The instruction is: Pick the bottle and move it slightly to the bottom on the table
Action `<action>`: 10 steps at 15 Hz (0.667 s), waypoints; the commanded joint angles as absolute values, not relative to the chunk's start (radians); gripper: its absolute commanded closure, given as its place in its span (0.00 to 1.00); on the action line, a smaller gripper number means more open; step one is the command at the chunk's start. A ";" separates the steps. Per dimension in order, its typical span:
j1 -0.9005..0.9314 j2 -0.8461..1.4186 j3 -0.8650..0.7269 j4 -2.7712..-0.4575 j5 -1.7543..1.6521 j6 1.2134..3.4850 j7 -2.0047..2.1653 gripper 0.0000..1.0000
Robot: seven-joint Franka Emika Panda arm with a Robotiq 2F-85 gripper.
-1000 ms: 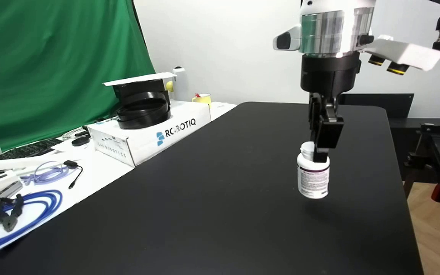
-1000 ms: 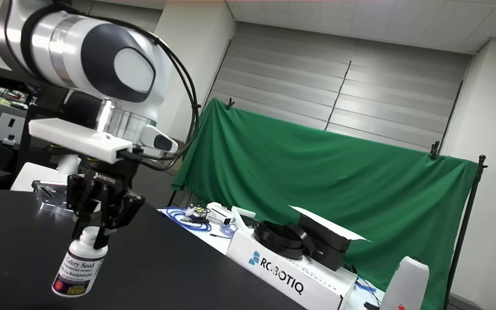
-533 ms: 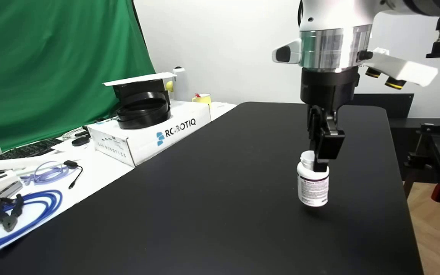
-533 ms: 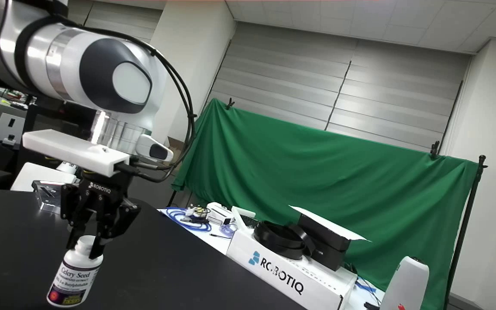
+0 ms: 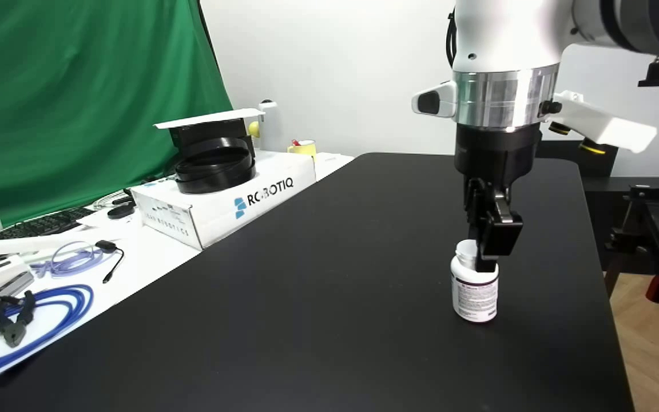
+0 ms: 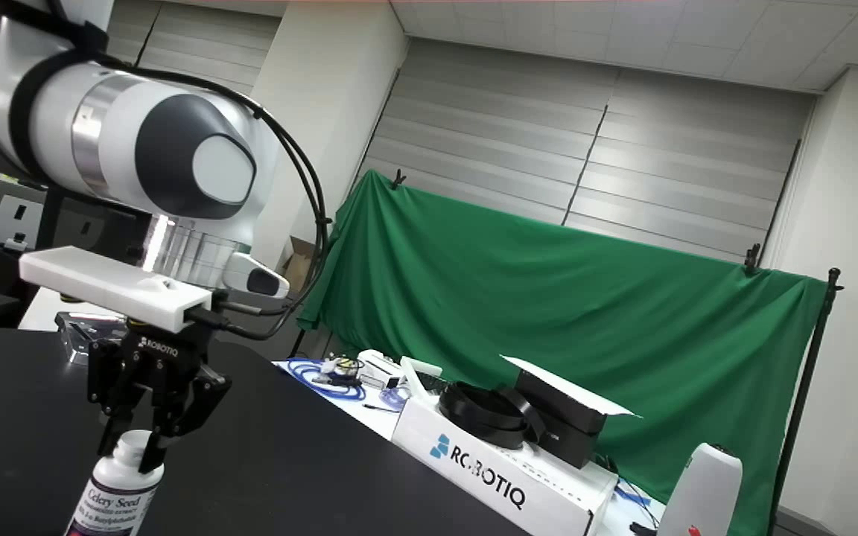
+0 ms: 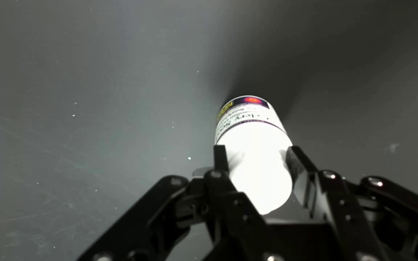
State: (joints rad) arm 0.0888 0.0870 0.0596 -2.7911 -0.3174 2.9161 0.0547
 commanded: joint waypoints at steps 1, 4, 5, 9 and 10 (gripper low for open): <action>0.094 0.099 0.047 -2.791 -0.358 2.938 0.117 0.81; 0.085 0.073 0.079 -2.790 -0.284 2.902 0.060 0.24; 0.084 0.054 0.092 -2.790 -0.252 2.881 0.039 0.18; 0.099 -0.063 0.128 -2.776 -0.049 2.737 -0.098 0.00; 0.105 -0.116 0.127 -2.783 -0.019 2.686 -0.123 0.00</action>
State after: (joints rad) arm 0.0957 0.0259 0.1129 -2.7707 -0.1097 2.8145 -0.0568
